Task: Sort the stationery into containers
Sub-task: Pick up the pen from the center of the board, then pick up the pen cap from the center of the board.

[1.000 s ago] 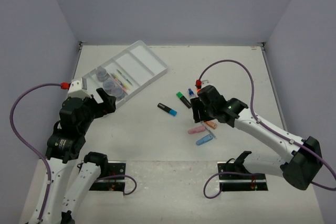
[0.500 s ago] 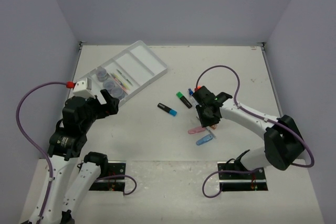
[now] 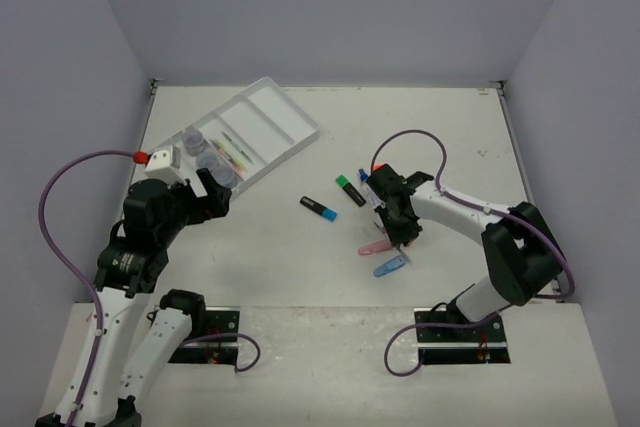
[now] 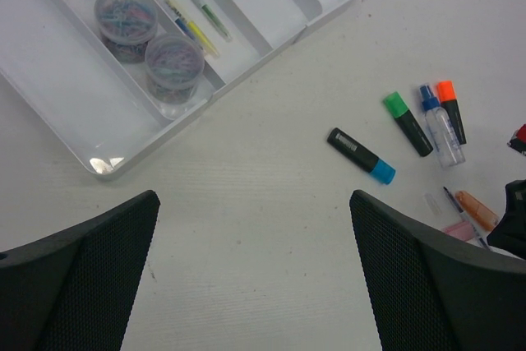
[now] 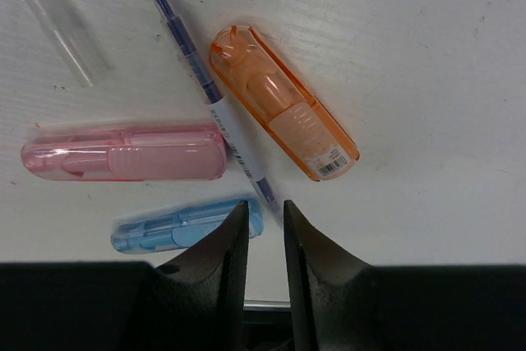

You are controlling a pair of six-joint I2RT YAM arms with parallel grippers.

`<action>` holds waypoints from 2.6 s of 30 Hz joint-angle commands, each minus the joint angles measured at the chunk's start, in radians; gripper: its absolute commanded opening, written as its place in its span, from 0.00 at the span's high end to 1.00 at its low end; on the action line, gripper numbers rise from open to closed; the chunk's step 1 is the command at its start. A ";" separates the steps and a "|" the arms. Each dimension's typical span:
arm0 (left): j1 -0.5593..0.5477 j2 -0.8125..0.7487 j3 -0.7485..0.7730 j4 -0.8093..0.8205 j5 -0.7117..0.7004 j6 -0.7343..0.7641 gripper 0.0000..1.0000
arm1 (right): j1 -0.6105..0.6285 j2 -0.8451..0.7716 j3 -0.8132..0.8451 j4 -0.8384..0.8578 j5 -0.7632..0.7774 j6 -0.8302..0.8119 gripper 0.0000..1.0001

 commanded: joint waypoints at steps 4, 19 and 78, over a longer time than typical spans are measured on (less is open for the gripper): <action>-0.002 0.076 0.006 0.051 0.042 0.044 0.00 | -0.010 0.056 0.066 -0.020 -0.028 -0.063 0.77; -0.002 0.036 0.013 0.046 -0.010 0.034 0.00 | -0.010 0.170 0.118 -0.011 -0.092 -0.143 0.79; -0.678 0.643 0.113 0.366 -0.358 -0.509 0.00 | -0.037 -0.468 0.202 0.002 0.297 0.083 1.00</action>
